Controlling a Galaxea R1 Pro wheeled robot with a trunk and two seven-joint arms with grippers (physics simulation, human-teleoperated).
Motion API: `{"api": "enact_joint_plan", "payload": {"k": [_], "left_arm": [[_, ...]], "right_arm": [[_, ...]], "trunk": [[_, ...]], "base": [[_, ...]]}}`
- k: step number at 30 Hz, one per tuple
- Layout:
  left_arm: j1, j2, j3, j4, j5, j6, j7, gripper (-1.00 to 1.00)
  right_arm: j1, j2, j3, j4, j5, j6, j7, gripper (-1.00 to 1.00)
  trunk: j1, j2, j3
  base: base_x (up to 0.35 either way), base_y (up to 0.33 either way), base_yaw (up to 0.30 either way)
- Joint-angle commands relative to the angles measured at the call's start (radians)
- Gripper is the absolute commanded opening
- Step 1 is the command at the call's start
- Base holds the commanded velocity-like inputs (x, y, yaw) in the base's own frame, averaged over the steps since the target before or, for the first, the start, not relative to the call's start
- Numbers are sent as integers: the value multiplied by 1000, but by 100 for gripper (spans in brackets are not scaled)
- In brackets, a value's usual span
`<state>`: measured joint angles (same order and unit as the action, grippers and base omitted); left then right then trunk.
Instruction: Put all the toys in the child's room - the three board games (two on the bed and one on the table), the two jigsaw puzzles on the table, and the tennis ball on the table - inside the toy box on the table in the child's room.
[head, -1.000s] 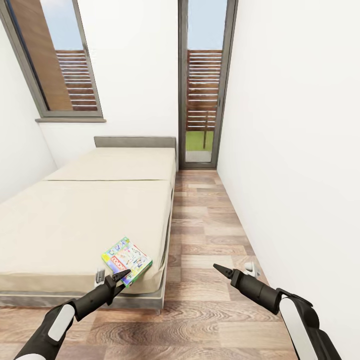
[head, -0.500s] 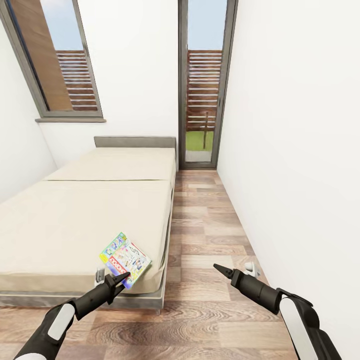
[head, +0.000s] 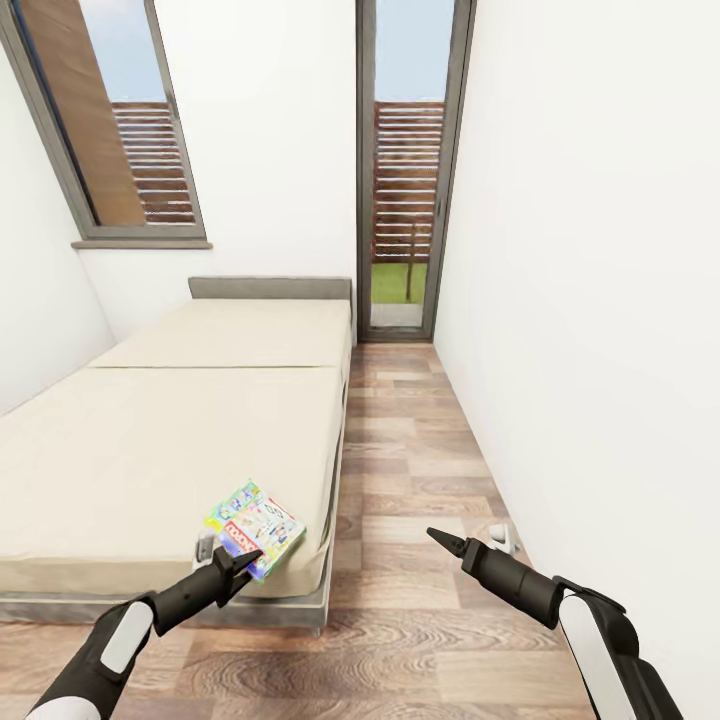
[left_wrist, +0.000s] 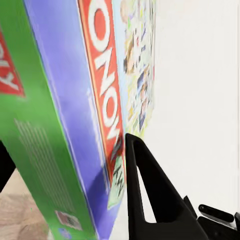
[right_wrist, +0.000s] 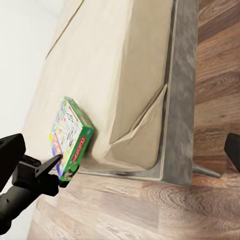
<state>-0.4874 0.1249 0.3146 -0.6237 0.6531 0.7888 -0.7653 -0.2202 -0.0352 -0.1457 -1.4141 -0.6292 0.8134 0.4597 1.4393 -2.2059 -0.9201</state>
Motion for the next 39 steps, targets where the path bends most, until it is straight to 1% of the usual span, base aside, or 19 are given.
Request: {"api": "enact_joint_plan", "payload": {"k": [1,31,39], "left_arm": [[-2,0,8,-18,31,-33,-8,-100],[-5,8,6,-20,31,-21,-10,-100],[-10,14,6,-22,31,13,-9,-100]], "right_arm": [[-1,0,-2,0,0,6,4,100],[-1,0,-2,-1,0,6,4,100],[-1,0,-2,-2,0,6,4,100]], "trunk": [[-4,7,3],[-119,217,97],[-150,273,122]], "base": [[0,0,0],[0,0,0],[0,0,0]]}}
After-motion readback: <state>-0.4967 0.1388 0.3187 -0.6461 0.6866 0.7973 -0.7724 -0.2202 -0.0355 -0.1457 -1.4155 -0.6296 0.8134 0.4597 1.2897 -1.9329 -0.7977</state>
